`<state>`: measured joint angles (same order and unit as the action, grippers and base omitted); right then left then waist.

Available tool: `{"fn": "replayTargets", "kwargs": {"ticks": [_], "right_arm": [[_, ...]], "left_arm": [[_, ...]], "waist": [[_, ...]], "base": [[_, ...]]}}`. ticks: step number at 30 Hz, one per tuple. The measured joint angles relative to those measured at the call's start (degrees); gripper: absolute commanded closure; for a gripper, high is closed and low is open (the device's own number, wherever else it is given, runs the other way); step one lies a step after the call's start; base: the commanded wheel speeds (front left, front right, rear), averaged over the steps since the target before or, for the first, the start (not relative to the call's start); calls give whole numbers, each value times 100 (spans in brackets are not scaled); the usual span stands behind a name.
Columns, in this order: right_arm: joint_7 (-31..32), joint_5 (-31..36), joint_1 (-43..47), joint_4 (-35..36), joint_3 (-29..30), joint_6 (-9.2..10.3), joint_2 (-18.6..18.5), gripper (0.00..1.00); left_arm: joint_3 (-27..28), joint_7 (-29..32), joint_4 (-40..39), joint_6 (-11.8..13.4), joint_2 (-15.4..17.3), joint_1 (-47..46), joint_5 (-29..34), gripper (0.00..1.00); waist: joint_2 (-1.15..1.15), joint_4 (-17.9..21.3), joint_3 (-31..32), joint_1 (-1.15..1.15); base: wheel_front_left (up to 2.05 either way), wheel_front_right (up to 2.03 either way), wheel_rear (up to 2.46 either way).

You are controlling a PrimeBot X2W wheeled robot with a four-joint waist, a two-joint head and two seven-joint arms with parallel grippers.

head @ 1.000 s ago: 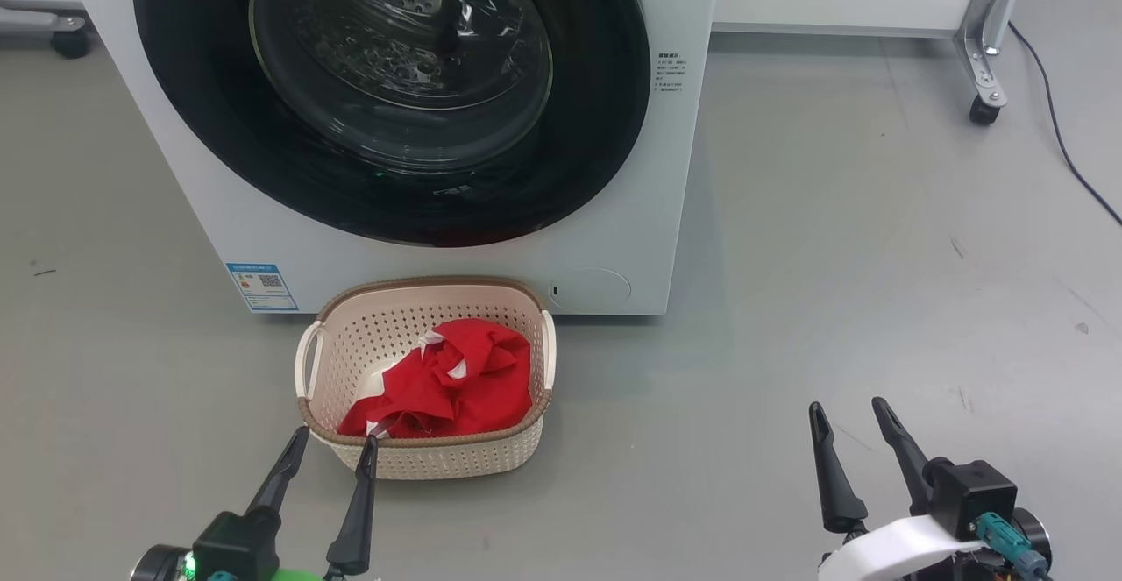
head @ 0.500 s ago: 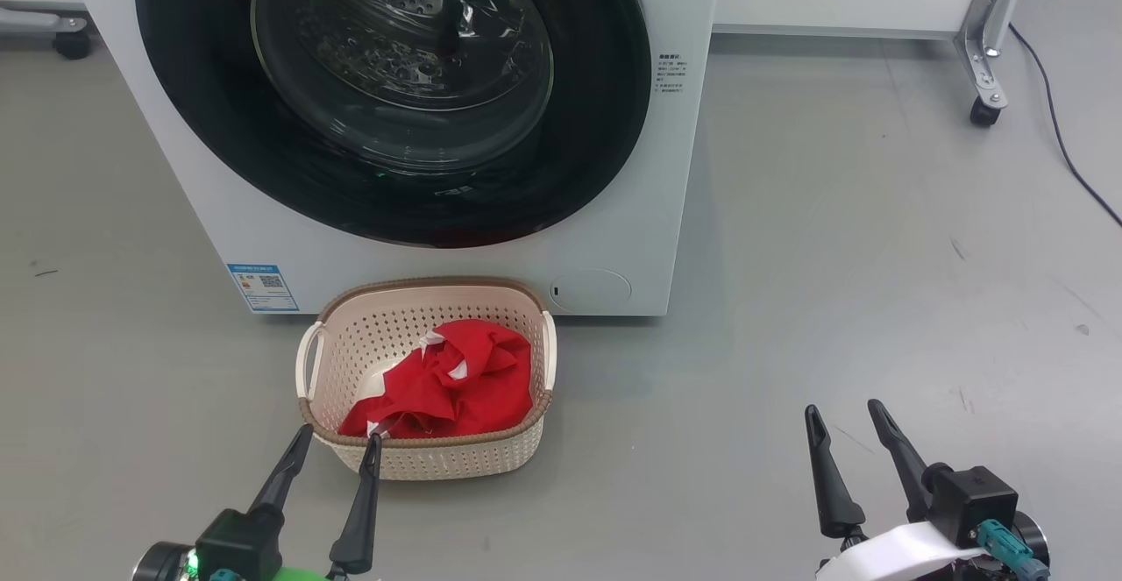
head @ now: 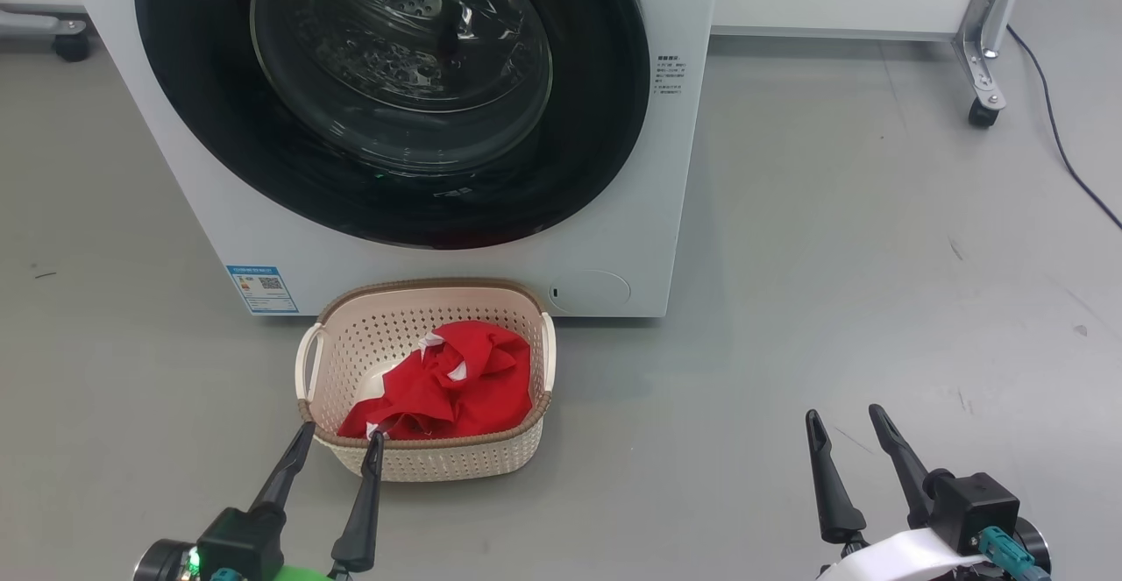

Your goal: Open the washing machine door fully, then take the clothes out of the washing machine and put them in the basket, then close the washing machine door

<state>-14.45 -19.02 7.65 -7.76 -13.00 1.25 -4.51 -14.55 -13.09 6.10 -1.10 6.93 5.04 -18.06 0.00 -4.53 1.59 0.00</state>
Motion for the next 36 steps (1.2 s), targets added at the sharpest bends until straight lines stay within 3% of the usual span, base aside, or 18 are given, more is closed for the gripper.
{"fn": "replayTargets", "kwargs": {"ticks": [3,4,15,36], "right_arm": [[0,0,1,14,-2,0,0,0],[2,0,1,-24,-4,-2,5,100],[10,-316,131,-240,-22,-25,75,100],[383,-1949,69,-201,347,-170,96,100]], "left_arm": [[-10,20,-19,13,2,0,0,0],[-19,23,24,13,-11,0,0,100],[-41,49,269,7,-86,120,-291,100],[316,417,285,-121,-187,86,-1964,100]], "waist": [[0,-2,3,0],[0,-2,3,0],[0,27,-8,0],[0,120,-51,0]], "base": [[0,0,0],[0,0,0],[0,0,0],[0,0,0]]}}
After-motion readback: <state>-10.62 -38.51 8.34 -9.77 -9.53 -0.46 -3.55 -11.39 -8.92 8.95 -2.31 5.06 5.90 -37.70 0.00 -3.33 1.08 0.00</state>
